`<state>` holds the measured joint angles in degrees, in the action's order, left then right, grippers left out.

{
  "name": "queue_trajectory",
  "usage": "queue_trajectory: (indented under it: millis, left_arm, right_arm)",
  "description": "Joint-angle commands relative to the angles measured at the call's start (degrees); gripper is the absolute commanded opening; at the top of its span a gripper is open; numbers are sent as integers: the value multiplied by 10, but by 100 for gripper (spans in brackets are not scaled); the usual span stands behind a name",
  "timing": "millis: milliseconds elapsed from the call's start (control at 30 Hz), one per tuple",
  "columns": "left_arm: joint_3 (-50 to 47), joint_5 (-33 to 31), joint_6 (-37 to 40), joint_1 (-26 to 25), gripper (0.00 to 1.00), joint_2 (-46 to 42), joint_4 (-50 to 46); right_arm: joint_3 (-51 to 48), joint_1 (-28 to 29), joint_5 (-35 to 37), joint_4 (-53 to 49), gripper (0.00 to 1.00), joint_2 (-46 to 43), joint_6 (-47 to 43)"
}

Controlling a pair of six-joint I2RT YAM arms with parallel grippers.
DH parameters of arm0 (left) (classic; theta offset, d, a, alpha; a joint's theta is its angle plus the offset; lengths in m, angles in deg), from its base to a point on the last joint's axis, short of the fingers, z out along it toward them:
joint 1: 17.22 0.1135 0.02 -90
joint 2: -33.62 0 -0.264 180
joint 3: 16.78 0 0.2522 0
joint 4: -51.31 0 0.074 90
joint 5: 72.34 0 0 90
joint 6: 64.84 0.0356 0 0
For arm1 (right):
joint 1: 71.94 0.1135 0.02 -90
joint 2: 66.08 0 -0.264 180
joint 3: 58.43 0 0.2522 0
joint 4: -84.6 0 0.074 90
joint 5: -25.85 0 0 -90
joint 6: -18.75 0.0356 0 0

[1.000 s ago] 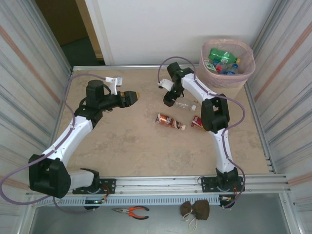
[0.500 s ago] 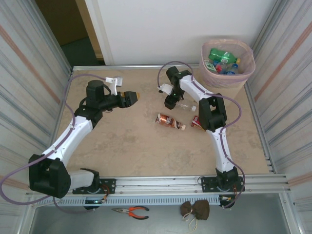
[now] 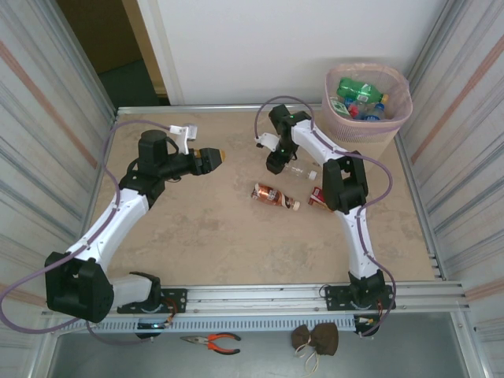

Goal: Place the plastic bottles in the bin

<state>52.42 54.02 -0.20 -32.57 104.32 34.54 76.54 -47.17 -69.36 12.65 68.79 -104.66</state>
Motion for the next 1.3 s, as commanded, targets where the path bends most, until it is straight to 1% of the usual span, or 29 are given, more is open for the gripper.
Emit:
queue_trajectory:
  millis: [0,233,433,533,700,833,900,1000,1100,1200,1267]
  left_arm:
    - [1,0,2,5,71,-20,-2]
    - [6,-1,4,6,71,-18,-2]
    - [12,-2,5,5,71,-16,-1]
    - [14,-2,5,5,71,-14,1]
    - [16,1,1,5,71,-10,5]
    - [15,1,0,6,71,-11,6]
    - [14,1,-1,5,71,-13,6]
    - [13,0,-2,5,71,-13,8]
    - [11,0,-5,6,71,-13,12]
    - [11,0,-7,5,71,-15,13]
    - [9,-1,-6,5,71,-18,11]
  right_arm:
    - [18,0,-33,-15,56,-76,21]
    - [32,-8,-108,-15,56,-154,61]
    - [55,-29,-185,2,56,-223,108]
    - [54,-48,-231,32,57,-262,142]
    - [54,-100,-327,107,55,-315,228]
    - [52,-148,-379,185,54,-343,302]
    - [50,-178,-396,233,53,-352,358]
    - [47,-222,-396,313,52,-355,450]
    - [53,-261,-368,355,51,-339,529]
    - [78,-292,-323,339,50,-311,584]
    - [107,-306,-293,301,49,-288,603]
